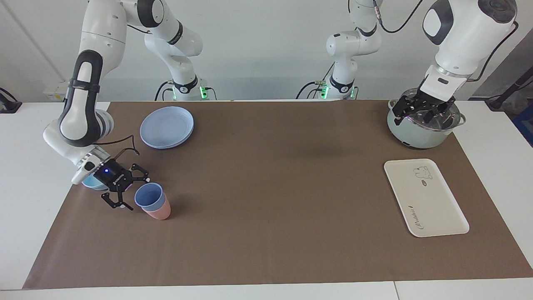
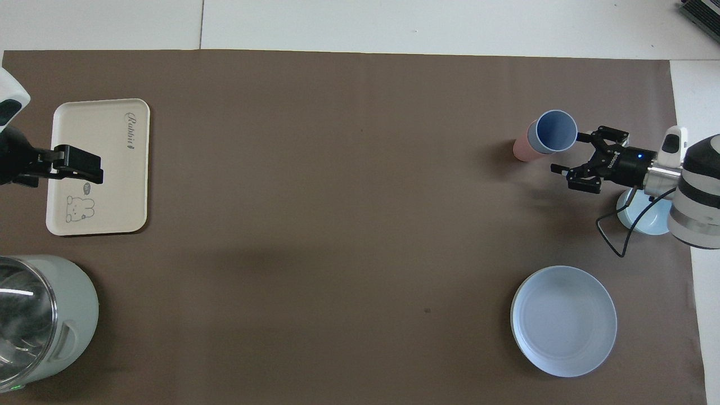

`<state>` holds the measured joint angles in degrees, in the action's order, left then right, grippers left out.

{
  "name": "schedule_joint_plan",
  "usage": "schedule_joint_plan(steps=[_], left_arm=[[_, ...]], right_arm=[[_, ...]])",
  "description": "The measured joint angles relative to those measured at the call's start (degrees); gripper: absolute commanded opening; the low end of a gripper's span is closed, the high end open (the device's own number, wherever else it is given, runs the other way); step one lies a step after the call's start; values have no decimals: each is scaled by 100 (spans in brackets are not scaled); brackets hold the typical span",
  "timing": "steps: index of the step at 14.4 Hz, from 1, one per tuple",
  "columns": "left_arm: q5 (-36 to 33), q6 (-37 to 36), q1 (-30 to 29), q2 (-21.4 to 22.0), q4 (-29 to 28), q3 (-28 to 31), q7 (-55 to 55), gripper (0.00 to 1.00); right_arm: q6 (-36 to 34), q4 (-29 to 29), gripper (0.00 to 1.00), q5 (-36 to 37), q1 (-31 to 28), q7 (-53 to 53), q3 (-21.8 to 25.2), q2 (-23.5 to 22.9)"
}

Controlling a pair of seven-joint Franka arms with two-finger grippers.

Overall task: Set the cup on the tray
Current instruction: 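Move the right gripper toward the pink-and-blue cup and open it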

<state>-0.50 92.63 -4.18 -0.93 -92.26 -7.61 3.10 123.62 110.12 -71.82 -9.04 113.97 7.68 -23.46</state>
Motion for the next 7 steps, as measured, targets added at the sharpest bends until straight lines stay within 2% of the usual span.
schedule_joint_plan(steps=[3,7], left_arm=[[0,8,0,0,0,1,0,100],[0,14,1,0,0,-16,0,100]], right_arm=[[-85,0,100,-482,54,435,-11,-125],[-84,-25,100,-650,209,550,-20,-187]])
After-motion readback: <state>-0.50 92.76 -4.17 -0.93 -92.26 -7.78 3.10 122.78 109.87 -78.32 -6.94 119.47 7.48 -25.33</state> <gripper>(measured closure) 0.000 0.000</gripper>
